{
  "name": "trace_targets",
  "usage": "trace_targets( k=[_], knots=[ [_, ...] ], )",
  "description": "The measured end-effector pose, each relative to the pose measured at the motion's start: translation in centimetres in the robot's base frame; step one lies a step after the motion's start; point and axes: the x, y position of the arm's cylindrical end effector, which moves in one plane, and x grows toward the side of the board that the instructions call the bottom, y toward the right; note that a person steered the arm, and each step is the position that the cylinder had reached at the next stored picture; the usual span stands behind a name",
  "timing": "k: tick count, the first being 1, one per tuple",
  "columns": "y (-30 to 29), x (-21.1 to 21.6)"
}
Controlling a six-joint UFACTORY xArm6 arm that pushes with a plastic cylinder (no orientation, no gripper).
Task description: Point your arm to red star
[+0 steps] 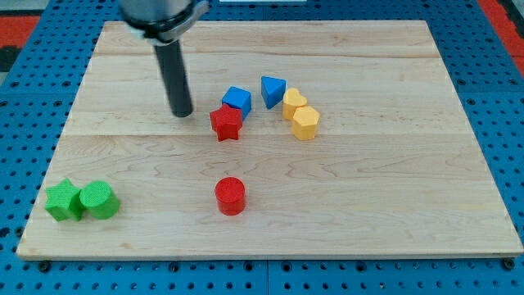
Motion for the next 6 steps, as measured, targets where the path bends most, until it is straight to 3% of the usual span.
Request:
trace_targets(
  k=[1, 3, 5, 6],
  knots=[
    [-0.1, 3.6],
    [3.6, 6.6],
    [6.7, 6.2],
    [2.1, 7.7]
  ],
)
